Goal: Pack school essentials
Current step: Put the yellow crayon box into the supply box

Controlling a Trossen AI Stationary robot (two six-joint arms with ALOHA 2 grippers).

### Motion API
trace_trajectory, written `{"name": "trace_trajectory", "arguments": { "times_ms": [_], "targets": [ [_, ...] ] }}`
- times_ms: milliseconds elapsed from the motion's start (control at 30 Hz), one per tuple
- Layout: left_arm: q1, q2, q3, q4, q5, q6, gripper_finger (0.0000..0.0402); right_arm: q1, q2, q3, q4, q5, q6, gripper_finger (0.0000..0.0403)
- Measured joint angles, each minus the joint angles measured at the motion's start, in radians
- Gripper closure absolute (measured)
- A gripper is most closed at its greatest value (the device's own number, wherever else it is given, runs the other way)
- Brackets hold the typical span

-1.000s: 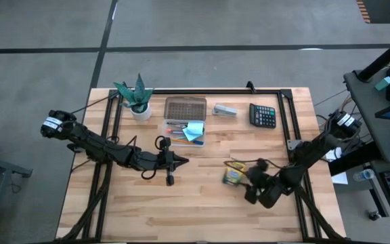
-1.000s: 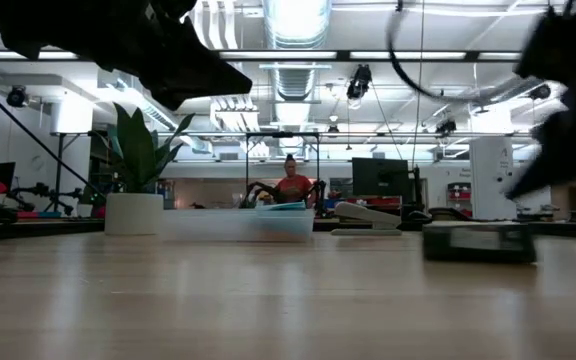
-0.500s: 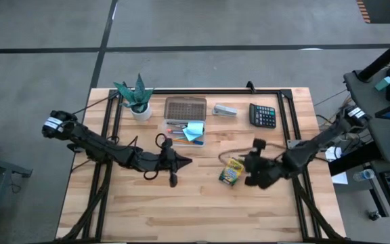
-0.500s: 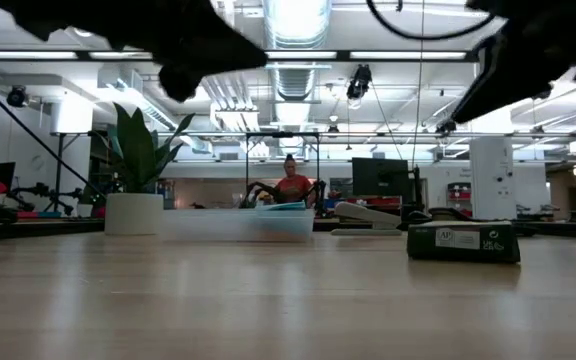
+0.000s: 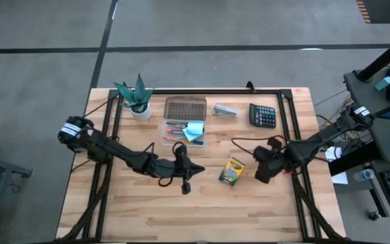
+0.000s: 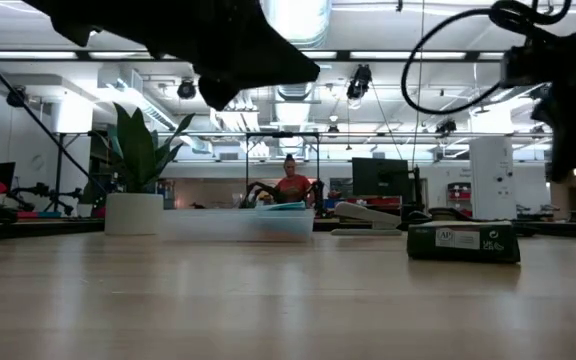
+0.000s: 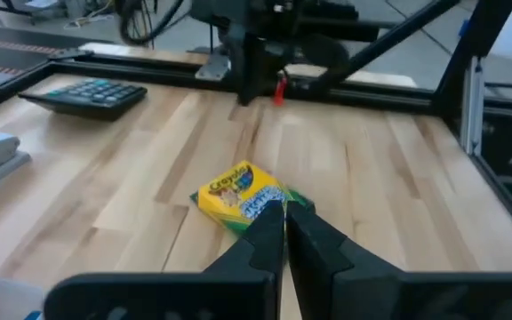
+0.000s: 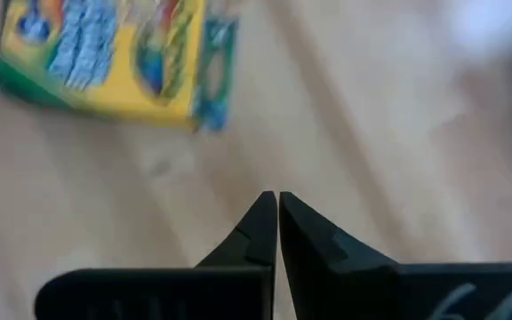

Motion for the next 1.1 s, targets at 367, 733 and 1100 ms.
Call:
{"name": "trace_trajectory", "arguments": {
  "times_ms": [367,733,1100],
  "targets": [
    [0.0,0.017,-0.009,0.004,0.001,0.001,0.0402,0.024,0.128,-0.055,0.299,-0.06,0.002,0.0394],
    [0.0,0.017,-0.003,0.005,0.001,0.01,0.0402,0.004,0.38,-0.025,0.968,-0.088,-0.255,0.0394],
    [-0.009,0.032,0.012,0.008,0.055,0.0,0.0402,-0.022,0.214,0.132,0.505,0.11,-0.453,0.0394]
  ]
}}
